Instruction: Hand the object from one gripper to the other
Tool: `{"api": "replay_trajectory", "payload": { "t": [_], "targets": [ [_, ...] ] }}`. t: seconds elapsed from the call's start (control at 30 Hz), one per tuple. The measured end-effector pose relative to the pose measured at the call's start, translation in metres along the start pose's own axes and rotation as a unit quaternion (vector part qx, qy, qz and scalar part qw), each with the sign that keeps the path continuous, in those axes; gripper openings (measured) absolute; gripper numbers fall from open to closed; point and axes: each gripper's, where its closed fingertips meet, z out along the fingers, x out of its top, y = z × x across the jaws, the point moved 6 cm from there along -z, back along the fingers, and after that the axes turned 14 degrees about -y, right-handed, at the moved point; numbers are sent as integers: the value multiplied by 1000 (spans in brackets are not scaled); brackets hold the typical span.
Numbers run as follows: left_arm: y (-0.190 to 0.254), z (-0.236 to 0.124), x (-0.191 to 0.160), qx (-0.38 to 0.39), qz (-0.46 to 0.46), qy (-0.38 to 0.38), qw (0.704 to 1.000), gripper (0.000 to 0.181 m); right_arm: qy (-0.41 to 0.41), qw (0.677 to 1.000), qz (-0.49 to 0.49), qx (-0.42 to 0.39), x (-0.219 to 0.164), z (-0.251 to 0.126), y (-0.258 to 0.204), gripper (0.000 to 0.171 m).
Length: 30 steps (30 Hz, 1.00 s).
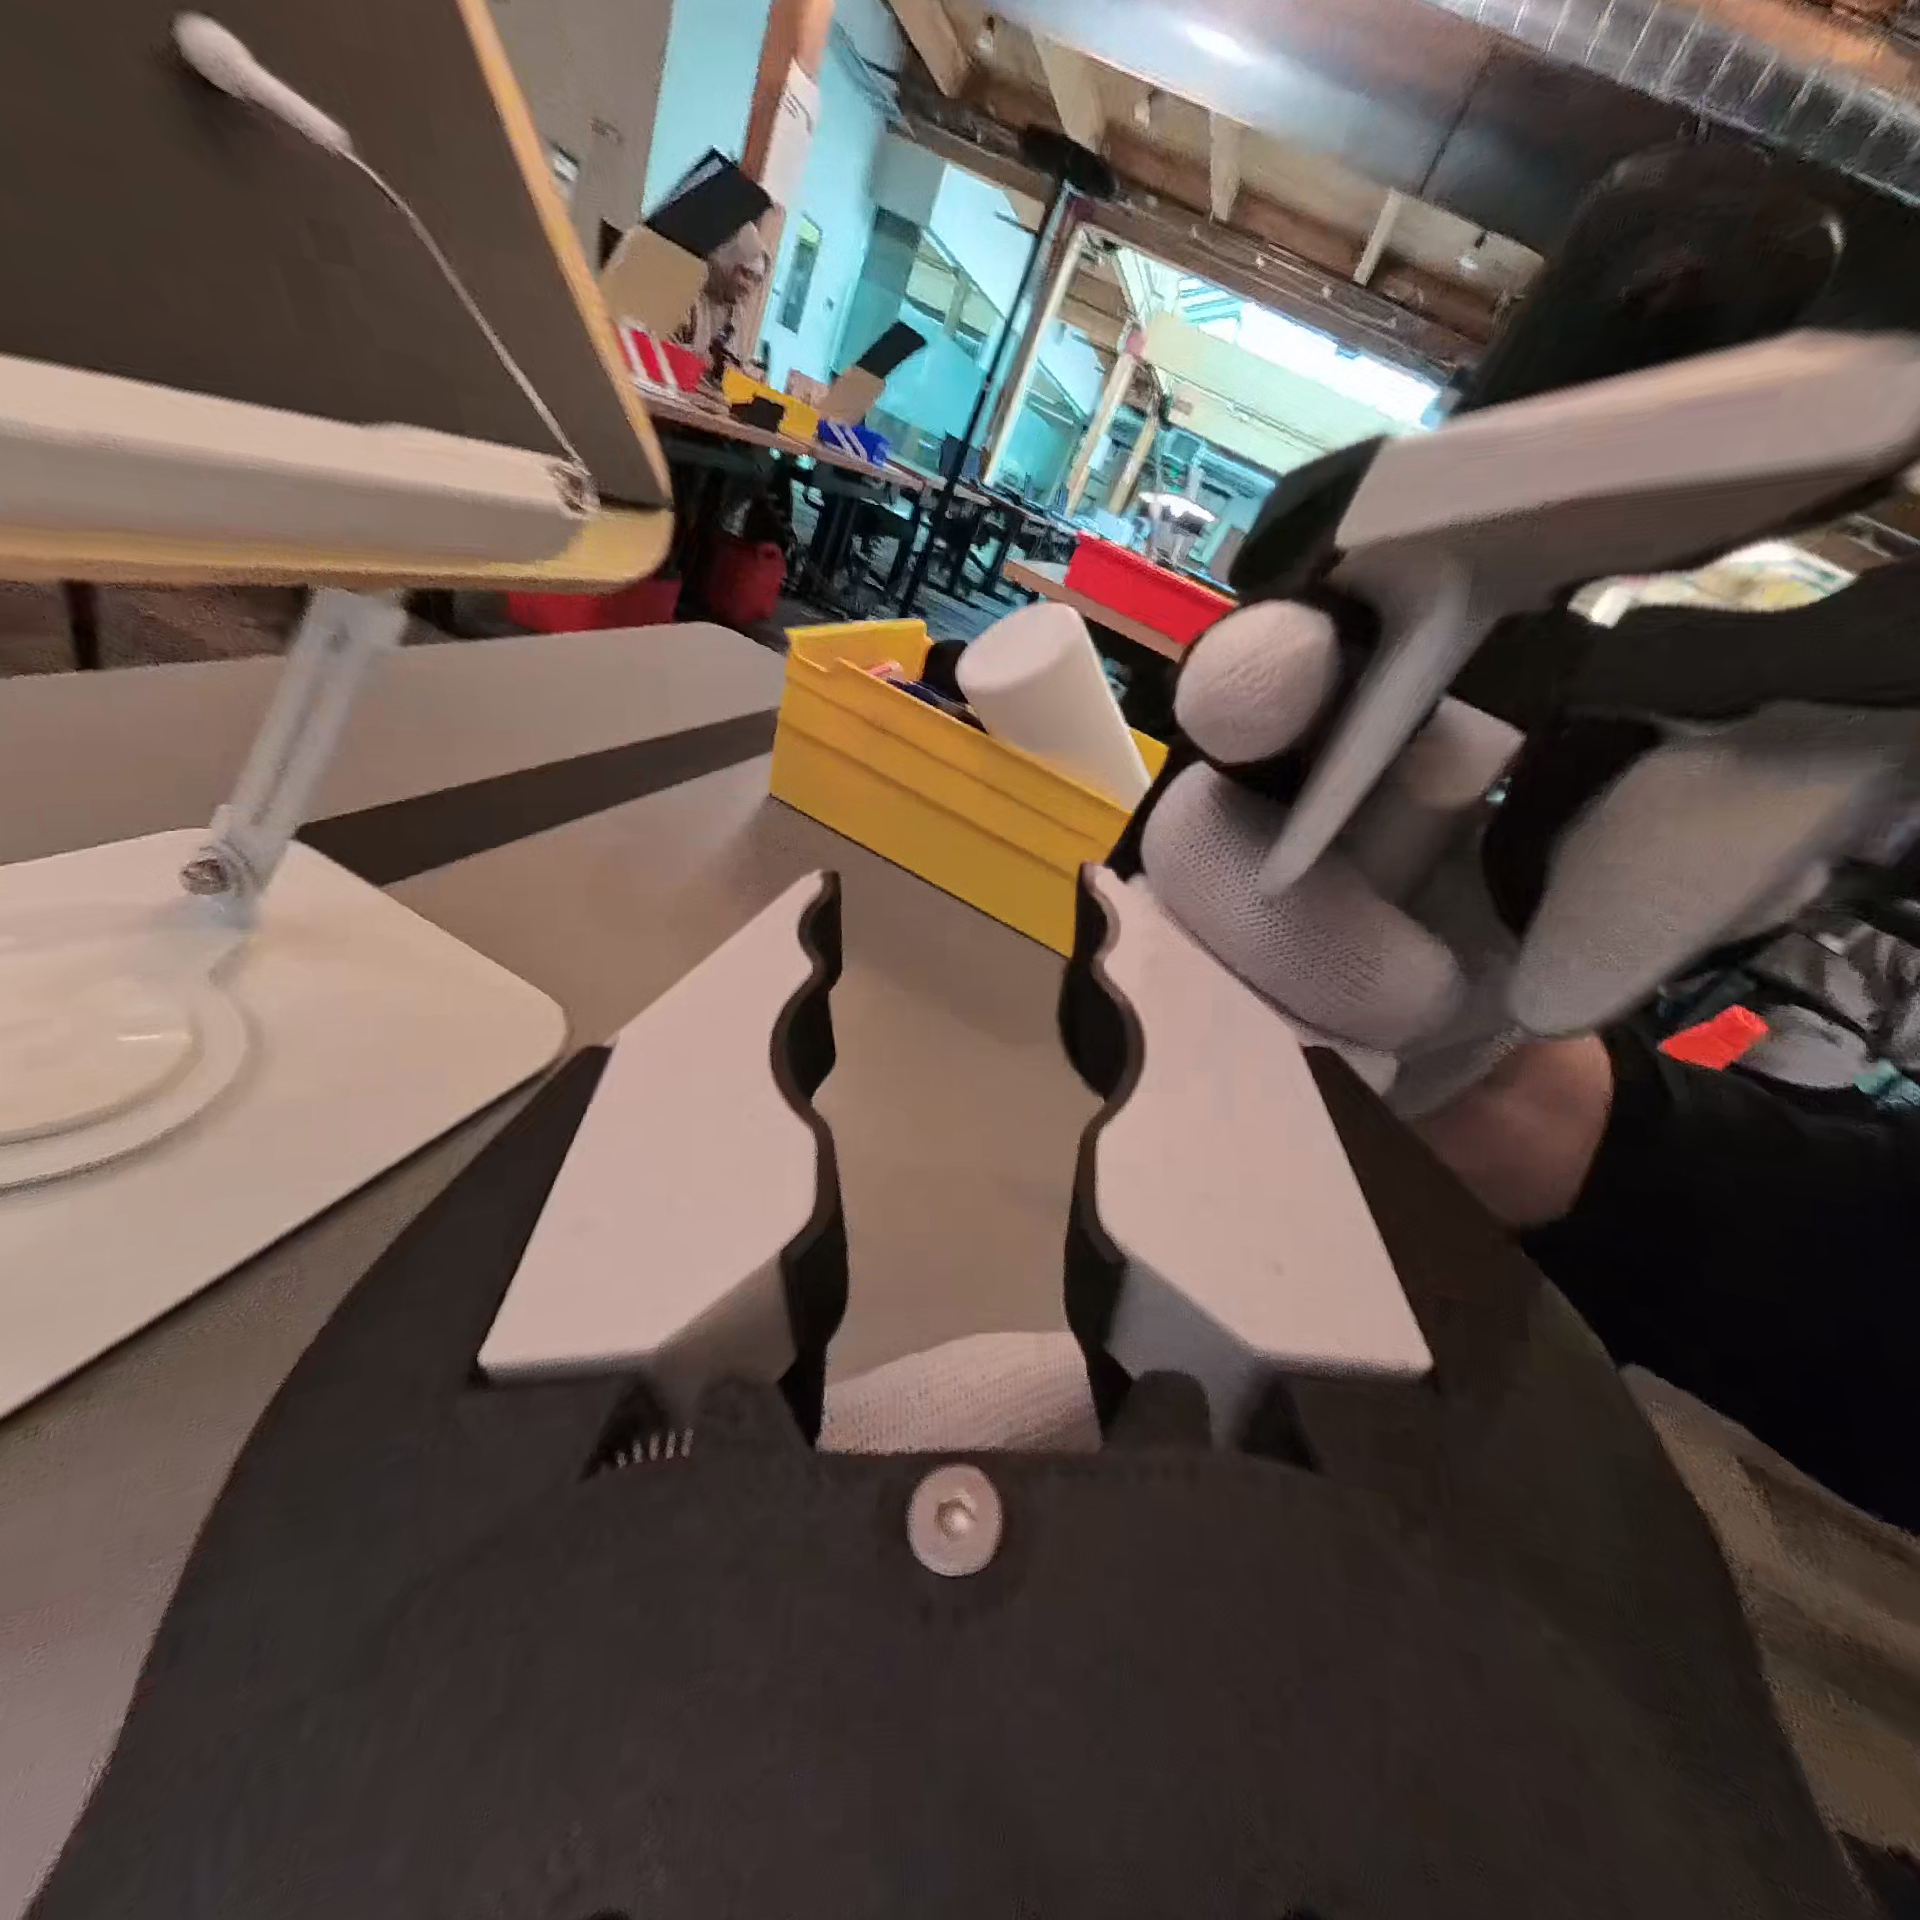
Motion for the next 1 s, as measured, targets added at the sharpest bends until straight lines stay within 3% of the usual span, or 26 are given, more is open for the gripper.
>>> {"api": "replay_trajectory", "payload": {
  "t": [0.17, 0.27, 0.33, 0.4, 0.43, 0.47, 0.53, 0.7, 0.83, 0.93, 0.97, 1.0],
  "targets": [
    [10, 5, -5, -54, -21, 4, 998, 34, -18, 999, -15, 34, 1, 20, -13, 38],
    [13, 5, -4, -38, 7, -4, 999, 36, -16, 998, -11, 53, 4, 19, -18, 42],
    [17, 8, -5, -25, 13, -22, 999, 25, -31, 996, -17, 87, 3, 26, -29, 56],
    [23, 19, -13, -16, 9, -49, 999, 4, -34, 989, -2, 143, 4, 43, -49, 61],
    [23, 18, -14, -16, 10, -42, 999, 1, -89, 987, -14, 130, -3, 54, -53, 56],
    [20, 15, -12, -18, 14, -35, 999, 13, -109, 986, -31, 119, -4, 58, -54, 64],
    [13, 6, -6, -39, 5, -28, 999, 38, -55, 989, -15, 136, 7, 46, -52, 61],
    [22, -15, 9, -139, 12, -16, 990, 37, 42, 997, -9, 63, 23, 2, -23, 63],
    [30, -7, 1, -174, -4, -17, 985, 33, 24, 997, -16, 72, 20, 6, -28, 69],
    [31, -7, 2, -159, 8, -23, 987, 44, 20, 996, -26, 87, 22, 9, -38, 73],
    [30, -5, 4, -136, 10, -17, 990, 41, 13, 996, -31, 88, 22, 11, -40, 75],
    [25, 0, 2, -88, 11, -19, 996, 25, 13, 994, -31, 105, 22, 14, -46, 82]
  ]
}}
